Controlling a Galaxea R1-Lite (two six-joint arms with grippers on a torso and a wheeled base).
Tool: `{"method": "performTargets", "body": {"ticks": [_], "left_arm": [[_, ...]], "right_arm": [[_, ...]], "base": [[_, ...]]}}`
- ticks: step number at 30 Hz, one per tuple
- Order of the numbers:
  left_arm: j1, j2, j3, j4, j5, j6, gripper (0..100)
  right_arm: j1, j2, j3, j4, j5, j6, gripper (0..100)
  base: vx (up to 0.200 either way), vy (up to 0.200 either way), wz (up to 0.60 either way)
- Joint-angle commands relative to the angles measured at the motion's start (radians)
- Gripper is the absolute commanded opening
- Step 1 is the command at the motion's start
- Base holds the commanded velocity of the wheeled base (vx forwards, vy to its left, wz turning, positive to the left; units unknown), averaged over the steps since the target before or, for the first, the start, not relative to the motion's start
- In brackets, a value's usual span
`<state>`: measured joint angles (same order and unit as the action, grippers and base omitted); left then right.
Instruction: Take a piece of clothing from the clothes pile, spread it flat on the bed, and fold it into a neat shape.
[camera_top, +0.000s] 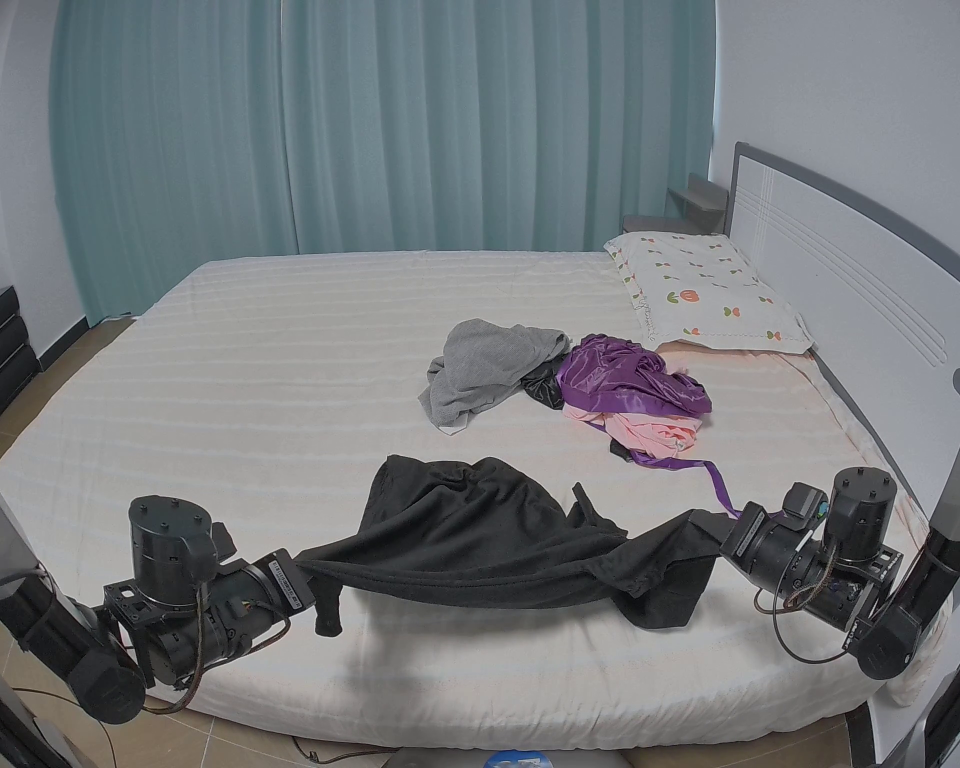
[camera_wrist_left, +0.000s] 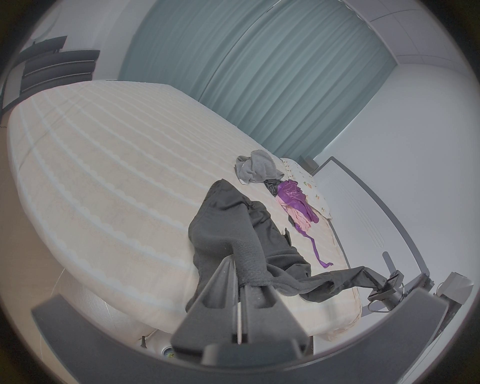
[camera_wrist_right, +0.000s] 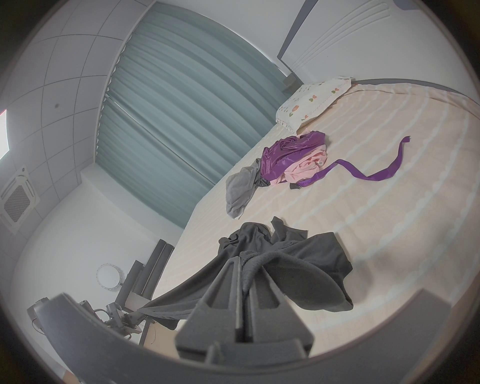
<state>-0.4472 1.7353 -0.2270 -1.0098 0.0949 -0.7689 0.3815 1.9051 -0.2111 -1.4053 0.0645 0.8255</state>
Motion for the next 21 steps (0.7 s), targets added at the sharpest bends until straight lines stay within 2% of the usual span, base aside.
{"method": "performTargets", "body": {"ticks": [1,4,13,17,21], "left_arm": [[-0.002,-0.025,0.009,0.0,-0.001,-0.001,0],[0.002,0.001,0.011,0.0,-0.011,-0.004,0],[0.002,0.013,0.009,0.0,-0.015,-0.006,0],[0.004,0.018,0.006,0.0,-0.015,-0.007,0],[0.005,0.032,-0.015,-0.001,-0.014,-0.049,0]], "right_arm": [[0.013,-0.012,0.007,-0.001,0.001,0.0,0],[0.022,-0.008,0.01,-0.001,0.001,0.001,0],[0.016,-0.001,0.006,-0.003,0.001,0.001,0],[0.013,-0.005,0.01,-0.003,0.001,0.001,0],[0.011,0.008,0.002,-0.003,0.001,0.001,0]], "base": [[0.0,0.0,0.0],[0.0,0.0,0.0],[-0.2,0.0,0.0],[0.0,0.0,0.0],[0.0,0.0,0.0]]}}
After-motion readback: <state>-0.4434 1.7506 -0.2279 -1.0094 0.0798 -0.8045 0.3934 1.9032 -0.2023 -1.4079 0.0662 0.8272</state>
